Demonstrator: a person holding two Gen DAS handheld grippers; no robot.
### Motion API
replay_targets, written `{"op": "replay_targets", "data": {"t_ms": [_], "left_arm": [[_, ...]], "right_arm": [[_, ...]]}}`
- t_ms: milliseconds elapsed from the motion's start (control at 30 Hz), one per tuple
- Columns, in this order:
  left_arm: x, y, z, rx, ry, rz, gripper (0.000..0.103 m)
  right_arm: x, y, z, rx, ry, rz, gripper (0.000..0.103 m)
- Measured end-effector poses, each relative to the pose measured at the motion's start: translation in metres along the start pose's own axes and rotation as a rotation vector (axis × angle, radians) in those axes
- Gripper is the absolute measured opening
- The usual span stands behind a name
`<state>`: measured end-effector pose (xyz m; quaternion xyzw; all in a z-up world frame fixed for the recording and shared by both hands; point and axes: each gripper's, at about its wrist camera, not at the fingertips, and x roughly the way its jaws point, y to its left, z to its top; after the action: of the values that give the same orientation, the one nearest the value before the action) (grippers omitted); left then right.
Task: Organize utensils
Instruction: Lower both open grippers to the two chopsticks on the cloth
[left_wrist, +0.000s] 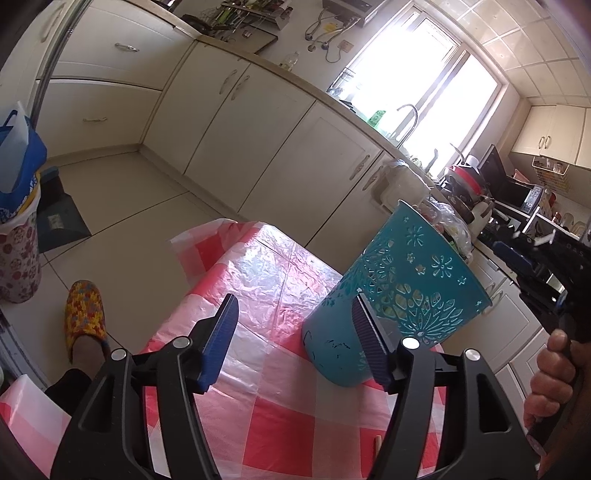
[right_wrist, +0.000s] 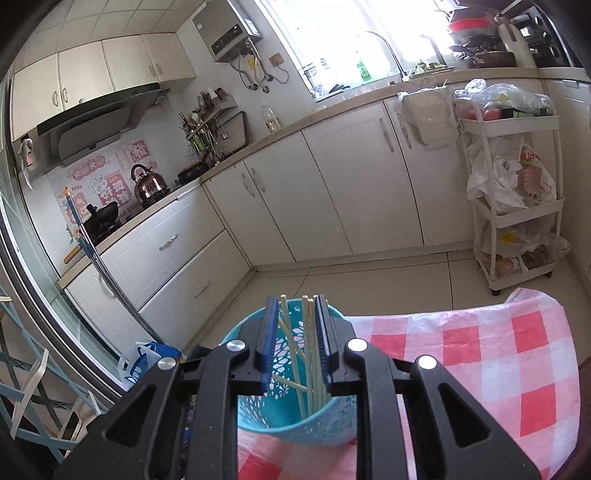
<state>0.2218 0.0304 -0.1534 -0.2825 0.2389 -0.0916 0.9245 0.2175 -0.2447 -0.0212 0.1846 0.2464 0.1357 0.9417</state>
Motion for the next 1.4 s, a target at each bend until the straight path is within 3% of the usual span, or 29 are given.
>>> {"op": "replay_targets", "data": {"t_ms": [133, 333, 433, 567, 667, 867, 1000, 1300, 1400], "left_arm": [[0.001, 0.000, 0.000, -0.006, 0.004, 0.002, 0.062], [0.004, -0.005, 0.002, 0.018, 0.044, 0.013, 0.064], [-0.004, -0.013, -0.005, 0.060, 0.065, 0.045, 0.065], [-0.019, -0.027, -0.014, 0.137, 0.082, 0.074, 0.066], [-0.028, -0.040, -0.019, 0.209, 0.089, 0.098, 0.069], [-0.040, -0.055, -0.028, 0.305, 0.111, 0.122, 0.072], [-0.041, -0.059, -0.034, 0.326, 0.133, 0.124, 0.073], [-0.034, -0.068, -0.044, 0.363, 0.191, 0.129, 0.073], [-0.026, -0.074, -0.050, 0.392, 0.246, 0.126, 0.073]], "right_arm": [[-0.017, -0.010, -0.045, 0.039, 0.094, -0.049, 0.025], [-0.028, -0.021, -0.139, 0.073, 0.298, -0.157, 0.025], [-0.028, -0.020, -0.162, 0.070, 0.342, -0.182, 0.025], [-0.021, -0.010, -0.172, 0.014, 0.378, -0.236, 0.029], [-0.013, -0.004, -0.179, -0.029, 0.402, -0.281, 0.039], [-0.001, 0.003, -0.189, -0.138, 0.437, -0.344, 0.042], [0.003, 0.013, -0.196, -0.251, 0.467, -0.347, 0.052], [-0.012, 0.000, -0.193, -0.379, 0.485, -0.312, 0.056], [-0.016, -0.014, -0.188, -0.359, 0.503, -0.318, 0.056]]}}
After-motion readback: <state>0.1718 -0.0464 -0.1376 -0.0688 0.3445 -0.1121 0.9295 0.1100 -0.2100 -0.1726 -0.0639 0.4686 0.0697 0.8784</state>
